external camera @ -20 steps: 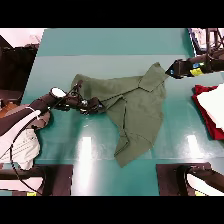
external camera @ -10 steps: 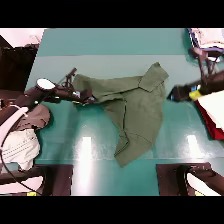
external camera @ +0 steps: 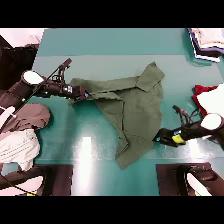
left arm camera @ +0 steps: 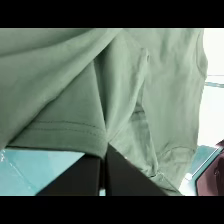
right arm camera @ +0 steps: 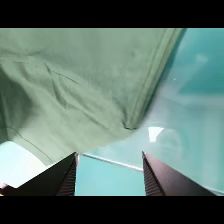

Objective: Fold the shirts.

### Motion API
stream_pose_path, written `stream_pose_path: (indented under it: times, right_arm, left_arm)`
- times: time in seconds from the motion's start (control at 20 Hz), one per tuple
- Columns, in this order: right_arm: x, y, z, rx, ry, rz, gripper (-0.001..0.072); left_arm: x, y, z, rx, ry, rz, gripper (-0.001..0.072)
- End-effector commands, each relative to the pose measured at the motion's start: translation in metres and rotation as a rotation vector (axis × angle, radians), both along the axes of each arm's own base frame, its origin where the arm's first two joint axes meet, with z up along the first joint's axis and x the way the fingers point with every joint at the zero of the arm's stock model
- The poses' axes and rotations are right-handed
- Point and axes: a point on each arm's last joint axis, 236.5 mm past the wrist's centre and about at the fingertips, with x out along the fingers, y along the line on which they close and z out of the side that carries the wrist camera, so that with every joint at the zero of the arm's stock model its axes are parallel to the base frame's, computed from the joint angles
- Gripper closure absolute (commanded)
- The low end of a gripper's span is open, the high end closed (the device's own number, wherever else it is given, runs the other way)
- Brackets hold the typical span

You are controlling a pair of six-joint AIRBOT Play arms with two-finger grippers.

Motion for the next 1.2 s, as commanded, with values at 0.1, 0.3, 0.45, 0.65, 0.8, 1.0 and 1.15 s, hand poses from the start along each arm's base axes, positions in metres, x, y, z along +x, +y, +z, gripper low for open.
stream_pose_path:
  times: [0.1, 0.3, 0.45, 0.65, 0.8, 1.0, 1.15]
  right_arm:
    - [-0.008, 0.014, -0.031, 0.033, -0.004, -0.11, 0.0263]
    - [-0.007, 0.012, -0.049, 0.004, 0.05, -0.12, 0.0264]
    - [-0.006, 0.011, -0.059, -0.004, 0.067, -0.104, 0.0454]
    - [0.005, 0.011, -0.049, 0.004, -0.017, -0.092, 0.0692]
    - [0.05, 0.008, 0.004, 0.029, -0.234, -0.123, 0.0693]
    - [0.125, -0.033, 0.127, 0.032, -0.595, -0.265, 0.0694]
    - [0.151, -0.071, 0.216, -0.024, -0.808, -0.309, 0.0694]
  left_arm:
    - [-0.005, 0.001, 0.0, 0.007, 0.006, -0.019, 0.0684]
    - [-0.009, -0.001, 0.0, 0.005, 0.019, -0.033, 0.0683]
    - [-0.012, -0.001, 0.0, 0.005, 0.028, -0.043, 0.0684]
    - [-0.024, -0.003, 0.007, -0.004, 0.053, -0.103, 0.0684]
    - [-0.02, 0.008, 0.054, -0.022, -0.002, -0.172, 0.0684]
    - [-0.009, 0.038, 0.152, -0.062, -0.162, -0.211, 0.0684]
    - [-0.004, 0.052, 0.236, -0.125, -0.355, -0.176, 0.0684]
